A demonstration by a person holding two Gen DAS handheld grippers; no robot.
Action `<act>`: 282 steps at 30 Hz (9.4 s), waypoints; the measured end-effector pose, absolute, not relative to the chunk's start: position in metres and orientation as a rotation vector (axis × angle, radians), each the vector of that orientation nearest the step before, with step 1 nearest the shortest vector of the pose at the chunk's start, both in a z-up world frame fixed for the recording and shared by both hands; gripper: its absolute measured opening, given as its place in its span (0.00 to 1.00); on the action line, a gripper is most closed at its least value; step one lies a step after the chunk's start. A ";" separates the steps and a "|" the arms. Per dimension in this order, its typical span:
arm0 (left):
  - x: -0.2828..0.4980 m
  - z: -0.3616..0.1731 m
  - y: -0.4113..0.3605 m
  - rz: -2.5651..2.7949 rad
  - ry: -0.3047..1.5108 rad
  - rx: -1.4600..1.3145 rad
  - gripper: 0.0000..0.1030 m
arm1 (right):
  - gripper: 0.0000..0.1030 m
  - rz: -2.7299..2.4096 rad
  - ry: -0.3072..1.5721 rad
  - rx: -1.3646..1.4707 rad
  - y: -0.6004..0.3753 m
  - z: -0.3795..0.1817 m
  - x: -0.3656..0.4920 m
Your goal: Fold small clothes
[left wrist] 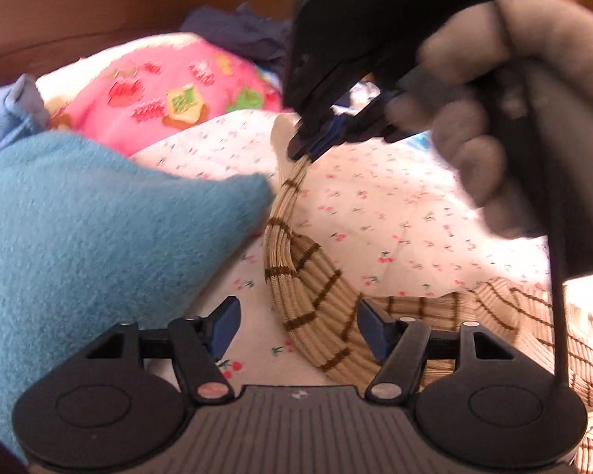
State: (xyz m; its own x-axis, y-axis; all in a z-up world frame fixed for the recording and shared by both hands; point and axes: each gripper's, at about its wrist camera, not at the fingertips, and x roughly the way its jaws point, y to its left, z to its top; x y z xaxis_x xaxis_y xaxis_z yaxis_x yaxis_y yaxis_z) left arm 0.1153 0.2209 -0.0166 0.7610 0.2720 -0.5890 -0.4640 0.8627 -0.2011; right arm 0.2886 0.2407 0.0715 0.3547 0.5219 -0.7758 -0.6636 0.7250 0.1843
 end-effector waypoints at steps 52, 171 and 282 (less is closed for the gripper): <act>0.094 -0.024 0.043 -0.044 0.600 0.278 0.89 | 0.11 0.111 0.838 0.839 -0.264 -0.022 0.181; 0.091 0.104 0.118 -0.282 0.638 -0.673 0.12 | 0.07 0.344 0.520 1.053 -0.305 0.074 0.117; 0.102 -0.025 0.117 0.089 0.811 -0.334 0.42 | 0.00 -0.037 0.779 0.528 -0.238 -0.006 0.172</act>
State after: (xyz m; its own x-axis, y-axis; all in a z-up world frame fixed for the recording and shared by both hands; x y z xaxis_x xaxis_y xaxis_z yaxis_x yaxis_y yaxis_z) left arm 0.1018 0.1170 -0.0248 0.6881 -0.0492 -0.7239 -0.2043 0.9442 -0.2584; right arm 0.1715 -0.2380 -0.0061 0.7174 0.1591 -0.6782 0.2232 0.8698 0.4401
